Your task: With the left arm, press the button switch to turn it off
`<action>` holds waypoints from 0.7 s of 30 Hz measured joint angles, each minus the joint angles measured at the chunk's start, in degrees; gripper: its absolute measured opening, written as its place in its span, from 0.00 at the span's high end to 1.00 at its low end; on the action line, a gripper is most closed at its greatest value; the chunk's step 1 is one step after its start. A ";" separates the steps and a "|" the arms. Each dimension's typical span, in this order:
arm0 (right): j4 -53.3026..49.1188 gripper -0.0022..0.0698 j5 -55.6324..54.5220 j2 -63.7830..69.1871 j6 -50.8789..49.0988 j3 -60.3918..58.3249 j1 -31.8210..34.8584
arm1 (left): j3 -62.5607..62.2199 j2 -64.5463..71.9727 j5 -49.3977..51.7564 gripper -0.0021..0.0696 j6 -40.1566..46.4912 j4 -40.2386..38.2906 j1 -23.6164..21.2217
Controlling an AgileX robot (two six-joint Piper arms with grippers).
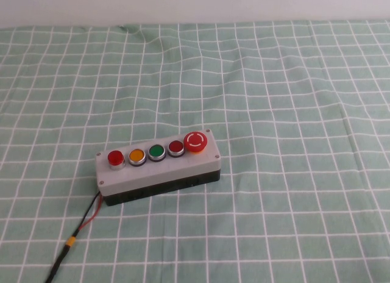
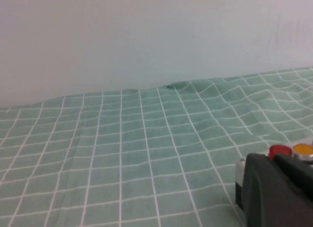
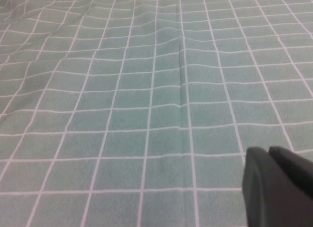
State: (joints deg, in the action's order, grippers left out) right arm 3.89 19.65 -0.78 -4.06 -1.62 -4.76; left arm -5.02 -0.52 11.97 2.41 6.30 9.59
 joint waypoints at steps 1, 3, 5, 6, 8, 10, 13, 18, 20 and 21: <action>0.00 0.99 0.00 0.00 0.00 0.00 0.00 | 2.86 -0.03 -3.98 0.98 0.00 0.00 -0.35; 0.00 0.99 0.00 0.00 0.00 0.00 0.00 | 5.66 -0.03 -4.95 0.98 0.00 0.00 -1.02; 0.00 0.99 0.00 0.00 0.00 0.00 0.00 | 6.33 -0.12 -2.04 0.98 -0.09 -0.45 -1.15; 0.00 0.99 0.00 0.00 0.00 0.00 0.00 | 6.46 -0.12 -0.50 0.98 -0.12 -0.72 -1.15; 0.00 0.99 0.00 0.00 0.00 0.00 0.00 | 6.46 -0.12 2.10 0.98 -0.22 -0.94 -1.15; 0.00 0.99 0.00 0.00 0.00 0.00 0.00 | 6.46 -0.12 4.84 0.98 -0.33 -1.75 -1.15; 0.00 0.99 0.00 0.00 0.00 0.00 0.00 | 6.55 -0.12 9.85 0.98 -0.70 -3.69 -1.15; 0.00 0.99 0.00 0.00 0.00 0.00 0.00 | 6.55 -0.12 10.22 0.98 -0.70 -4.21 -1.15; 0.00 0.99 0.00 0.00 0.00 0.00 0.00 | 6.55 -0.12 10.22 0.98 -0.70 -4.21 -1.15; 0.00 0.99 0.00 0.00 0.00 0.00 0.00 | 6.55 -0.12 10.22 0.98 -0.70 -4.21 -1.15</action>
State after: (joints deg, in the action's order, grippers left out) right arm 3.89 19.65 -0.78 -4.06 -1.62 -4.76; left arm 1.53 -0.63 22.19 1.71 2.09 8.44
